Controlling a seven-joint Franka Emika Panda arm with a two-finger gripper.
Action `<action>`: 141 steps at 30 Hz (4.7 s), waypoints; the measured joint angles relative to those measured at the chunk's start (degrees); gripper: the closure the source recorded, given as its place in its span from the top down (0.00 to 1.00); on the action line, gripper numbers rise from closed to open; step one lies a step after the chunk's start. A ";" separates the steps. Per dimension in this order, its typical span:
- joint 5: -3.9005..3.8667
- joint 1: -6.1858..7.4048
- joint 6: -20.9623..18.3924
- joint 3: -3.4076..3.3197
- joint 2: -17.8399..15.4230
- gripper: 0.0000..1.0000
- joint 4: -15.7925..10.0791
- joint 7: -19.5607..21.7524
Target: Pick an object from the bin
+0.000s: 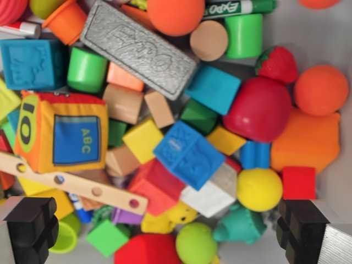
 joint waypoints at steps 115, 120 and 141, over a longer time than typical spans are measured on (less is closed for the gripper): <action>-0.90 3.31 9.53 4.74 0.29 1.00 -8.15 -48.56; -0.95 3.52 10.09 5.04 0.46 1.00 -8.50 -51.50; -1.19 4.34 12.59 6.51 1.14 1.00 -10.00 -64.63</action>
